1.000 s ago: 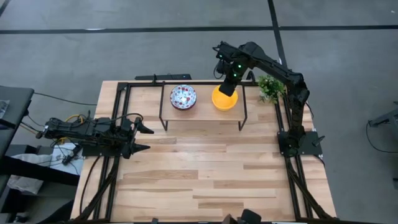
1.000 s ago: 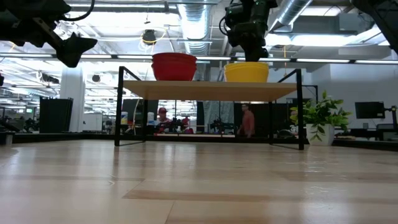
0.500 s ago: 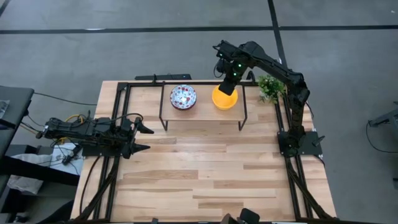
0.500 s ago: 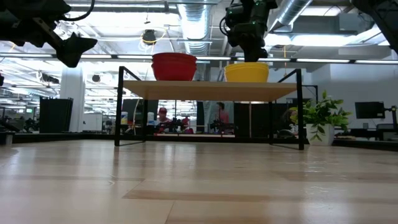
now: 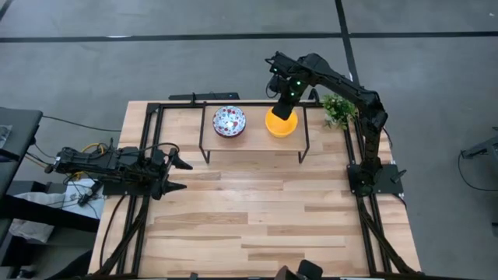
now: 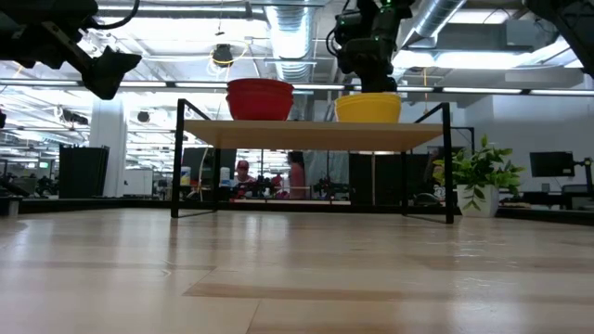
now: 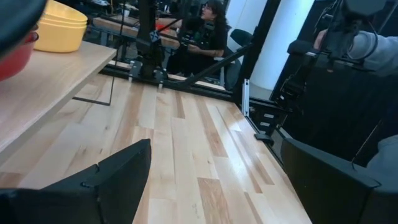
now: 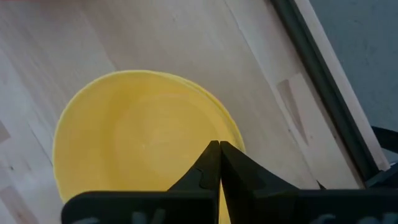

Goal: Pick & Place Mini bowls
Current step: Stack the yellow bowl on the yellow bowl on the shelf, then return to Home Position

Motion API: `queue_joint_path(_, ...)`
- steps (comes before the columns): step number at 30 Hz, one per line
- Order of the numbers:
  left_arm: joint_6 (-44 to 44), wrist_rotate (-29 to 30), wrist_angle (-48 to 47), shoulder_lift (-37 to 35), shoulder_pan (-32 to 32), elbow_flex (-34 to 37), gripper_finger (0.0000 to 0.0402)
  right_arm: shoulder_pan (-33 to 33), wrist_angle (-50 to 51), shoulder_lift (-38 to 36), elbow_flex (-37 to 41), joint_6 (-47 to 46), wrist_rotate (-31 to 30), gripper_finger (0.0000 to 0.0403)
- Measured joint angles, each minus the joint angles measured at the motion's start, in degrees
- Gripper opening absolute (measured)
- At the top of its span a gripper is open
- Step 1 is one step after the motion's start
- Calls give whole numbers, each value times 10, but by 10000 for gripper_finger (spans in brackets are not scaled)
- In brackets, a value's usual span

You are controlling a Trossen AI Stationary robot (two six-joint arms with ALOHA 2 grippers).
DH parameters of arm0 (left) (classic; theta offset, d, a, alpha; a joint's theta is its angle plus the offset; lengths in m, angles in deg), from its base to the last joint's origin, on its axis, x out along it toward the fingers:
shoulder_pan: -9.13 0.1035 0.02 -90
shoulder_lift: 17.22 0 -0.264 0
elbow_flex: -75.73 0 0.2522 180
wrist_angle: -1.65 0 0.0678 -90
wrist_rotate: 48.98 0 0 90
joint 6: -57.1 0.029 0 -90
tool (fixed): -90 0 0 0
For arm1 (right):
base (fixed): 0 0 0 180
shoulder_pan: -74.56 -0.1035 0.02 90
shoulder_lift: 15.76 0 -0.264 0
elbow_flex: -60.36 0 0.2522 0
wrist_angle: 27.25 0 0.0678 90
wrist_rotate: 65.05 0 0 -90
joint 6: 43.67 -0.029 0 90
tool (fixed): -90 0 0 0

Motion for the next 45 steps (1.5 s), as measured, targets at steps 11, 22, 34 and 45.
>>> queue_joint_path(11,0,0,0,0,0,0,356,3,-8,-4,-14,1,-2,0)
queue_joint_path(22,0,0,0,0,0,0,356,13,-12,0,-11,1,-5,0)
queue_joint_path(34,-4,-33,4,0,0,0,356,-37,-11,-65,-84,10,29,0)
queue_joint_path(45,-5,-62,21,0,0,0,356,-122,-61,-214,-43,31,95,0)
